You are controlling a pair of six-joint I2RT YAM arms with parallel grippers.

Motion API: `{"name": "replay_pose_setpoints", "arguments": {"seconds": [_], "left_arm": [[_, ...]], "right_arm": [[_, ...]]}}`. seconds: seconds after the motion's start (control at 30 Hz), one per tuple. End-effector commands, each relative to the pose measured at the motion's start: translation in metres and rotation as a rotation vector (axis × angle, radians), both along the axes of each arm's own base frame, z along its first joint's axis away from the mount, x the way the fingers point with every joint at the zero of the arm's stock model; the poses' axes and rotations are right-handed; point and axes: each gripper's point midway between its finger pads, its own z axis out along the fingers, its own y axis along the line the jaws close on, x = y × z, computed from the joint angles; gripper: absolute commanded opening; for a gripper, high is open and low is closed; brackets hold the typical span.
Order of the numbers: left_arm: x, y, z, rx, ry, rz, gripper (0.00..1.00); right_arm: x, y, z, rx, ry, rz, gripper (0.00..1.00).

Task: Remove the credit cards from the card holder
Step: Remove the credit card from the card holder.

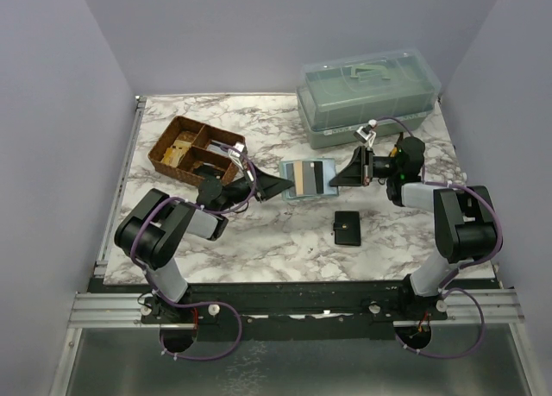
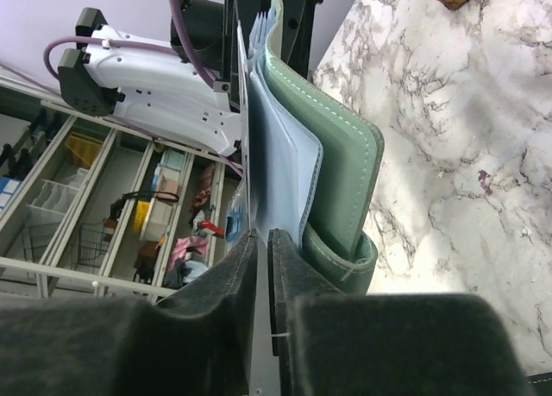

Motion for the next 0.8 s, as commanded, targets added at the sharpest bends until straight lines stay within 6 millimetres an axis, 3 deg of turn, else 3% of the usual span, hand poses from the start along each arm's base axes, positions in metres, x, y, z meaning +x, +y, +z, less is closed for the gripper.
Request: {"name": "replay_pose_setpoints", "arguments": {"seconds": [0.0, 0.5, 0.67, 0.77], "left_arm": [[-0.015, 0.0, 0.03, -0.072, -0.167, -0.033, 0.0], [-0.016, -0.029, 0.023, -0.075, -0.163, -0.071, 0.0], [-0.015, -0.037, 0.022, -0.078, -0.162, -0.078, 0.0], [-0.015, -0.041, 0.019, -0.075, -0.155, -0.083, 0.0]], "right_arm": [[-0.009, -0.001, 0.01, 0.008, -0.068, 0.03, 0.19], [-0.001, 0.0, -0.001, -0.007, -0.002, 0.012, 0.4], [-0.002, 0.0, 0.0, -0.004, -0.009, 0.014, 0.4], [-0.003, 0.001, 0.002, -0.002, -0.015, 0.02, 0.34]]}}
